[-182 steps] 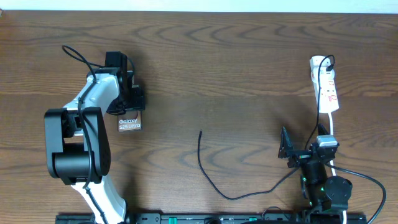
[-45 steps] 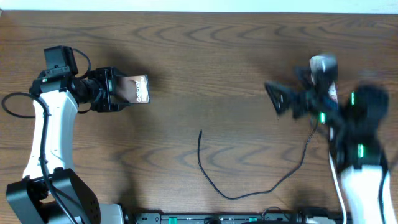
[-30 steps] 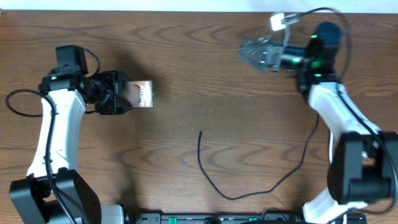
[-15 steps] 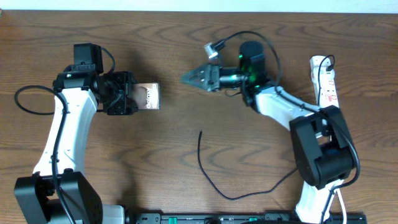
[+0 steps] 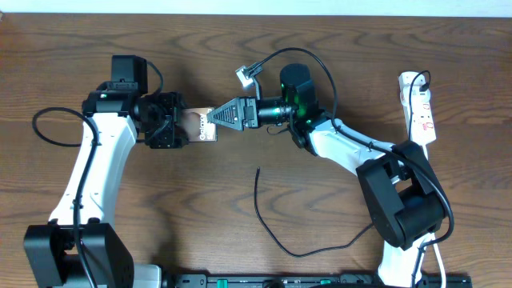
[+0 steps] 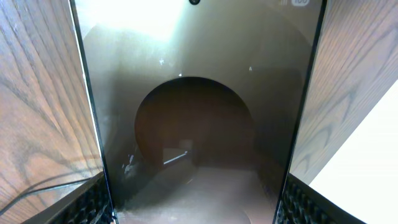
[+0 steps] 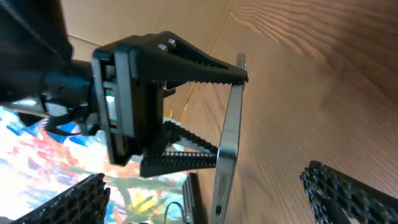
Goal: Plug charger to phone and switch on socket
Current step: 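Swing the right gripper over to the phone held by left, then close the right gripper on the phone's edge beside the left gripper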
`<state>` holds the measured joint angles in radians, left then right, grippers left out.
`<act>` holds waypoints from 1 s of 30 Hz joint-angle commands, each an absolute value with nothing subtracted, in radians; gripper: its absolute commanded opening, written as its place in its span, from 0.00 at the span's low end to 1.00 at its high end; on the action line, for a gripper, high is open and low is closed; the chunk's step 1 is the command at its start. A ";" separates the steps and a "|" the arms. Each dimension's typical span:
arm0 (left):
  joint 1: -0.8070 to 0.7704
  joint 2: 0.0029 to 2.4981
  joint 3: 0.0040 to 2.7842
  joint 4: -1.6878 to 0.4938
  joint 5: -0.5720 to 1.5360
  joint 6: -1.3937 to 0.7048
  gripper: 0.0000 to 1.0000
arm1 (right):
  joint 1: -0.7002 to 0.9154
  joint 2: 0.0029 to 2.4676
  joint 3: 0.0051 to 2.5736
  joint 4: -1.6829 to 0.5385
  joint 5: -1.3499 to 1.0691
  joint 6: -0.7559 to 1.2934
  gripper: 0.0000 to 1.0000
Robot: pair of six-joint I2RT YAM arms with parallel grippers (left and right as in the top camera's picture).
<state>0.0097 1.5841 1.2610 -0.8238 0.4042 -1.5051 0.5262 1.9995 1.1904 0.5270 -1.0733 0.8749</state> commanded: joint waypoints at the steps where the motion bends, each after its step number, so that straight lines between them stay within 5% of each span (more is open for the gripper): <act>1: -0.004 1.581 1.279 -0.816 0.399 -1.537 0.07 | 0.538 1.999 1.207 0.505 -1.043 0.818 0.96; 8: -0.024 1.581 1.279 -0.813 0.398 -1.548 0.07 | 0.566 1.999 1.207 0.464 -0.992 0.789 0.94; 22: -0.051 1.581 1.279 -0.806 0.379 -1.551 0.07 | 0.625 1.998 1.207 0.421 -0.877 0.788 0.63; 30: -0.072 1.581 1.279 -0.804 0.379 -1.551 0.07 | 0.633 1.999 1.207 0.376 -0.821 0.788 0.62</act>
